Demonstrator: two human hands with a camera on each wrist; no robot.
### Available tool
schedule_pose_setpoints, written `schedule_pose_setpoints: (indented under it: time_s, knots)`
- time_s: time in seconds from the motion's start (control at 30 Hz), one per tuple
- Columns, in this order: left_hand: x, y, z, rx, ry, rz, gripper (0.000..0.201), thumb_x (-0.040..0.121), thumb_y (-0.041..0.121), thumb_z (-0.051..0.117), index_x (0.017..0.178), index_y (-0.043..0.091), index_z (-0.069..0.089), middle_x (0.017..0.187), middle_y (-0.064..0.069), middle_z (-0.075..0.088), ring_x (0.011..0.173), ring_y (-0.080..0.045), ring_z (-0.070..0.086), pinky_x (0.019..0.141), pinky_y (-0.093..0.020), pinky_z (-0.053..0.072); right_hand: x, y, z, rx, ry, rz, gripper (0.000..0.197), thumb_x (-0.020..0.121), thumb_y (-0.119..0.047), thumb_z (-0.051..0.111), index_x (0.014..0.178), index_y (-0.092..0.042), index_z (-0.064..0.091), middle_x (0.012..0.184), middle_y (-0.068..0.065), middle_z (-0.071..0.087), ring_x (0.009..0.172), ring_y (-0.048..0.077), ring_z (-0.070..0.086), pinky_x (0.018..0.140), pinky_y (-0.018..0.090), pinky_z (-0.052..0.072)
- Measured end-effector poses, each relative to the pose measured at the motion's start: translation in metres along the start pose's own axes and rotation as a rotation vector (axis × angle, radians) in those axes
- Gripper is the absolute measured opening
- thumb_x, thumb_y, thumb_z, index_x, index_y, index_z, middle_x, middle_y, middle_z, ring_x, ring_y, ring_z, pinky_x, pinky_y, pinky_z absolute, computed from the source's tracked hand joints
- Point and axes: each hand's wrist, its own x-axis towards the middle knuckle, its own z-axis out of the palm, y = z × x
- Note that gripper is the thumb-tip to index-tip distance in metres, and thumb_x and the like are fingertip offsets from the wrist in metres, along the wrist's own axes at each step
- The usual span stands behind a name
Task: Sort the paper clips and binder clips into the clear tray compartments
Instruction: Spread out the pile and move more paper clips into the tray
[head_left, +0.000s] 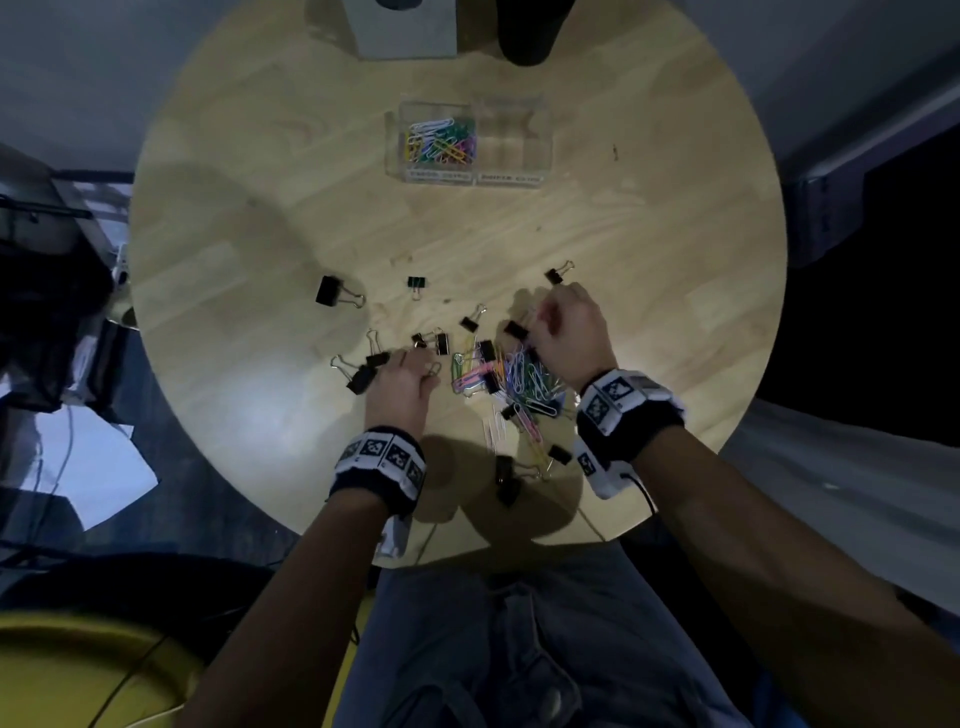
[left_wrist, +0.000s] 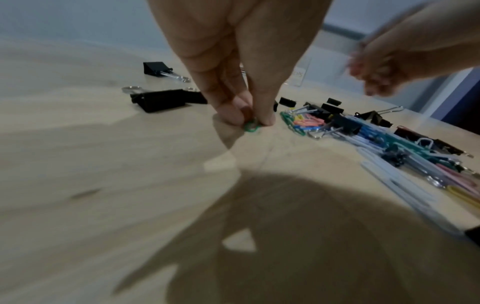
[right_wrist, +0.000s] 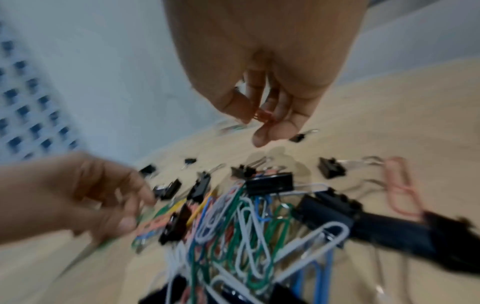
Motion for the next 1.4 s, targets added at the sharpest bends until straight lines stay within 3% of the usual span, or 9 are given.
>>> schedule_pose_setpoints:
  time_s: [0.13, 0.27, 0.43, 0.57, 0.67, 0.8, 1.03, 1.2, 1.4]
  knots:
    - [0.004, -0.001, 0.003, -0.058, 0.012, -0.031, 0.014, 0.084, 0.003, 0.059, 0.097, -0.001, 0.063, 0.107, -0.020, 0.061, 0.099, -0.034, 0.057, 0.088, -0.037, 0.045, -0.007, 0.024, -0.016, 0.131, -0.053, 0.185, 0.003, 0.086, -0.009, 0.049, 0.084, -0.007, 0.049, 0.082, 0.016, 0.059, 0.074, 0.034, 0.065, 0.062, 0.040, 0.052]
    - [-0.001, 0.005, 0.007, 0.010, 0.047, 0.014, 0.008, 0.086, 0.000, 0.052, 0.090, -0.005, 0.057, 0.098, -0.025, 0.057, 0.093, -0.036, 0.052, 0.080, -0.040, 0.040, -0.011, 0.040, -0.022, 0.134, -0.079, 0.147, 0.017, 0.089, -0.006, 0.043, 0.101, -0.009, 0.055, 0.072, 0.010, 0.060, 0.062, 0.027, 0.056, 0.061, 0.035, 0.050]
    - [-0.002, 0.028, 0.004, -0.147, 0.116, 0.030, 0.012, 0.089, 0.000, 0.036, 0.099, 0.002, 0.042, 0.083, -0.009, 0.047, 0.072, -0.020, 0.045, 0.062, -0.030, 0.031, -0.020, 0.059, -0.030, 0.485, 0.028, 0.342, 0.034, 0.086, -0.007, 0.037, 0.057, -0.018, 0.050, 0.052, -0.007, 0.047, 0.042, 0.001, 0.045, 0.047, 0.016, 0.031]
    - [0.010, 0.060, 0.007, -0.219, 0.108, 0.007, 0.013, 0.087, 0.008, 0.038, 0.100, 0.005, 0.042, 0.080, -0.008, 0.050, 0.067, -0.022, 0.047, 0.060, -0.031, 0.038, -0.023, 0.078, -0.038, 0.491, 0.080, 0.483, 0.034, 0.094, -0.031, 0.047, 0.065, -0.014, 0.043, 0.050, 0.002, 0.035, 0.036, 0.014, 0.036, 0.041, 0.019, 0.029]
    - [0.028, 0.081, 0.014, -0.091, 0.024, 0.051, 0.019, 0.091, 0.025, 0.048, 0.099, 0.008, 0.050, 0.082, -0.003, 0.055, 0.070, -0.020, 0.051, 0.055, -0.026, 0.036, -0.018, 0.086, -0.039, 0.382, 0.090, 0.432, 0.030, 0.098, -0.019, 0.041, 0.071, -0.009, 0.047, 0.056, 0.004, 0.043, 0.042, 0.014, 0.041, 0.041, 0.024, 0.033]
    - [0.046, 0.091, 0.021, 0.047, -0.034, -0.004, 0.025, 0.090, 0.034, 0.052, 0.103, 0.013, 0.052, 0.085, 0.000, 0.052, 0.075, -0.019, 0.049, 0.061, -0.027, 0.034, -0.011, 0.084, -0.039, 0.051, -0.062, 0.369, 0.024, 0.094, -0.020, 0.047, 0.094, -0.004, 0.064, 0.087, 0.005, 0.055, 0.081, 0.020, 0.053, 0.070, 0.027, 0.039]
    - [0.067, 0.078, 0.006, 0.069, 0.088, -0.145, 0.016, 0.093, 0.027, 0.047, 0.097, 0.015, 0.055, 0.088, -0.006, 0.061, 0.087, -0.026, 0.059, 0.070, -0.031, 0.038, -0.005, 0.077, -0.026, -0.015, -0.093, 0.372, 0.028, 0.089, -0.023, 0.058, 0.062, -0.017, 0.055, 0.065, 0.005, 0.056, 0.071, 0.023, 0.056, 0.063, 0.027, 0.039]
    - [0.057, 0.081, 0.013, 0.206, 0.113, 0.184, 0.020, 0.095, 0.020, 0.042, 0.098, 0.008, 0.058, 0.098, -0.009, 0.064, 0.076, -0.018, 0.053, 0.065, -0.026, 0.040, -0.003, 0.075, -0.031, 0.128, 0.007, 0.334, 0.034, 0.090, -0.022, 0.053, 0.058, -0.016, 0.043, 0.056, -0.004, 0.041, 0.052, 0.011, 0.040, 0.049, 0.021, 0.030]
    - [0.059, 0.079, 0.031, 0.342, 0.100, 0.267, 0.020, 0.093, 0.009, 0.048, 0.111, 0.005, 0.055, 0.102, -0.015, 0.063, 0.083, -0.028, 0.062, 0.072, -0.031, 0.048, -0.017, 0.061, -0.037, 0.205, -0.026, 0.171, 0.007, 0.096, -0.015, 0.041, 0.092, -0.009, 0.040, 0.076, 0.006, 0.056, 0.060, 0.020, 0.052, 0.050, 0.023, 0.038]
